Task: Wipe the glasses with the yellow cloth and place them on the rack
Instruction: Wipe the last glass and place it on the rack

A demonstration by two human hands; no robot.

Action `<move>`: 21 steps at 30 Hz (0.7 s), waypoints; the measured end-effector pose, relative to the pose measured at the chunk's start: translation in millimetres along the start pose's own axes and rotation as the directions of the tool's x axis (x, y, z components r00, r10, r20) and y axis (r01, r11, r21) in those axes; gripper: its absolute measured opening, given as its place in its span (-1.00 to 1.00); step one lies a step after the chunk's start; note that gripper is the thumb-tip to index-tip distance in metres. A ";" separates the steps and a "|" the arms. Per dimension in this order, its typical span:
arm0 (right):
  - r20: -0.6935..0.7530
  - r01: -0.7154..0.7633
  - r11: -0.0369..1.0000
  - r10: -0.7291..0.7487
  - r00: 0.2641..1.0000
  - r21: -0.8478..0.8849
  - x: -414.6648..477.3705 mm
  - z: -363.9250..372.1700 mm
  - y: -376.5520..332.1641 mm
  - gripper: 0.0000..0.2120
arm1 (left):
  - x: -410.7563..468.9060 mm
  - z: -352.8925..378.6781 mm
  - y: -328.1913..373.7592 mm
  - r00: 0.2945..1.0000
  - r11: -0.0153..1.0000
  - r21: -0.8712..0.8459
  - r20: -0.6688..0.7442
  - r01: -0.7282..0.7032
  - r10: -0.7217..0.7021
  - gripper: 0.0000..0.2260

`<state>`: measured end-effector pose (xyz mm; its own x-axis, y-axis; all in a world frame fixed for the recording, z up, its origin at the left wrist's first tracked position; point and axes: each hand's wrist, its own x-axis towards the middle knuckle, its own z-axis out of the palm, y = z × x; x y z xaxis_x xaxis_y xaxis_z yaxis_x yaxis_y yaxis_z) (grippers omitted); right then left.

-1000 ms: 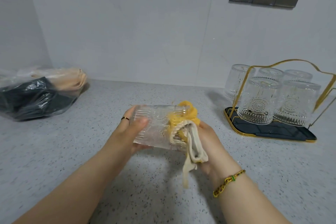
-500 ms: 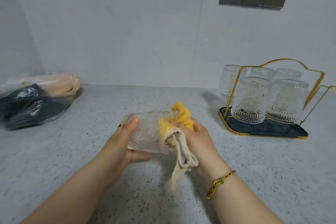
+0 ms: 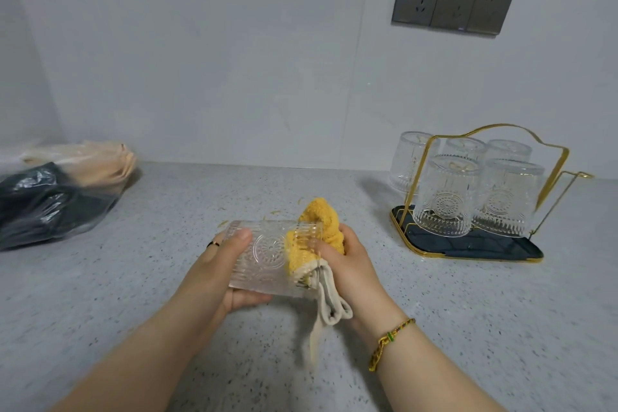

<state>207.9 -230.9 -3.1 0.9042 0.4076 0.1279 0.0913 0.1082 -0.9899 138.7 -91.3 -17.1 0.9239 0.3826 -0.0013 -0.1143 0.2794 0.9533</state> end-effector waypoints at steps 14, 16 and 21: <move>-0.078 0.100 0.994 -0.095 0.992 0.053 -24.9 -95.9 -43.7 -0.80 | -19.1 21.7 9.5 0.994 0.993 -0.030 -0.021 -0.112 0.111 -0.50; -0.103 0.080 0.994 -0.072 0.992 0.070 -33.7 -126.2 -45.1 -0.79 | -20.3 33.5 10.3 0.990 0.990 -0.026 -0.015 -0.137 0.137 -0.57; -0.201 0.038 0.973 0.009 0.980 0.229 -51.6 -191.8 -37.2 -0.78 | -10.5 83.9 26.3 0.979 0.978 0.054 0.044 -0.201 0.199 -0.58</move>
<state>237.9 -429.8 15.5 0.9705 0.2178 0.1037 0.0272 0.3285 -0.9441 156.6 -161.9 33.3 0.8978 0.3915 0.2015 -0.2779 0.1488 0.9490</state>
